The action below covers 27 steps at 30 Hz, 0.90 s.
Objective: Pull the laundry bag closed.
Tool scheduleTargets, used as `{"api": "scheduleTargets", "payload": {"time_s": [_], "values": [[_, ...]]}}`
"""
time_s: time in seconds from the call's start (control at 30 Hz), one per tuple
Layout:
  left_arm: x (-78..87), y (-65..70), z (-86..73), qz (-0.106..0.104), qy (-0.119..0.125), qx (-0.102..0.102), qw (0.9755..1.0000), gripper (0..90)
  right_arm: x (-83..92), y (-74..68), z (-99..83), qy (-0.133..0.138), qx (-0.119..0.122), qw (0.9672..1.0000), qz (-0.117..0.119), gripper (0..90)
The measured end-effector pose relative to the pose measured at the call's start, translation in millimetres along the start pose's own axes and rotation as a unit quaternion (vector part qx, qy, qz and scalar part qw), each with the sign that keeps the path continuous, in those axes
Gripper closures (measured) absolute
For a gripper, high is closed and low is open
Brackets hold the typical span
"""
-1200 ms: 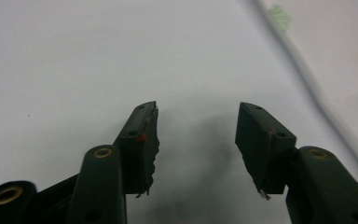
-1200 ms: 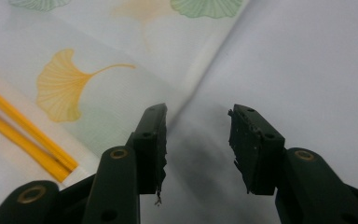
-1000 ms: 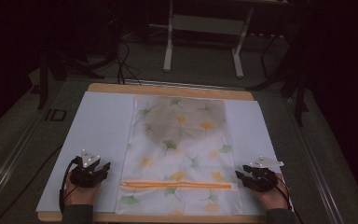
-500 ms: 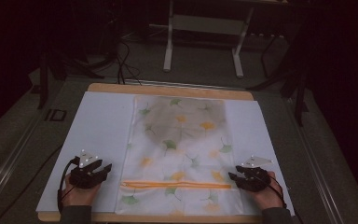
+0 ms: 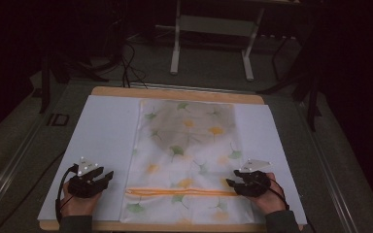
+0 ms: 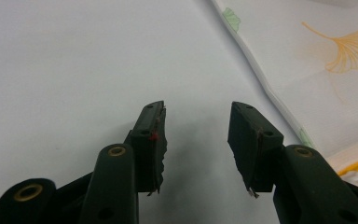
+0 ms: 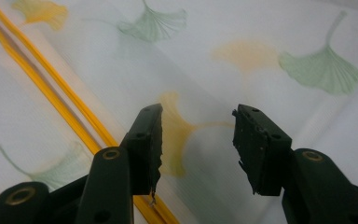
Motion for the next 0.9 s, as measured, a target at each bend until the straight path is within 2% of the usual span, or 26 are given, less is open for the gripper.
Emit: {"api": "scheduleTargets", "payload": {"time_s": [0.27, 0.37, 0.4, 0.9], "values": [[-0.8, -0.6, -0.7, -0.008, -0.006, 0.0, 1.0, 55.4, -13.4, -16.3, 13.5, -0.015, 0.033, 0.9992, 0.019, 51.6], [-1.0, -0.4, -0.9, -0.007, -0.007, 0.0, 1.0, 54.8, -15.0, -18.5, 14.9, -0.015, 0.034, 0.9991, 0.022, 51.5], [-0.8, -0.2, -0.7, -0.007, -0.006, -0.001, 1.0, 54.6, -19.3, -23.9, 18.9, -0.015, 0.042, 0.9985, 0.031, 50.6], [2.1, -3.9, -0.1, -0.002, -0.007, 0.005, 1.0, 55.7, -31.7, -43.9, 32.9, -0.015, 0.059, 0.9966, 0.056, 49.4]]}}
Point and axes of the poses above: each handheld gripper's, and its own axes: x roughly backward along the jaws, z roughly out of its top, y roughly to its right, the point moved 3 cm from there along -x, roughly forward along the jaws, and after that the axes turned 6 degrees about y, right-handed, at the moved point
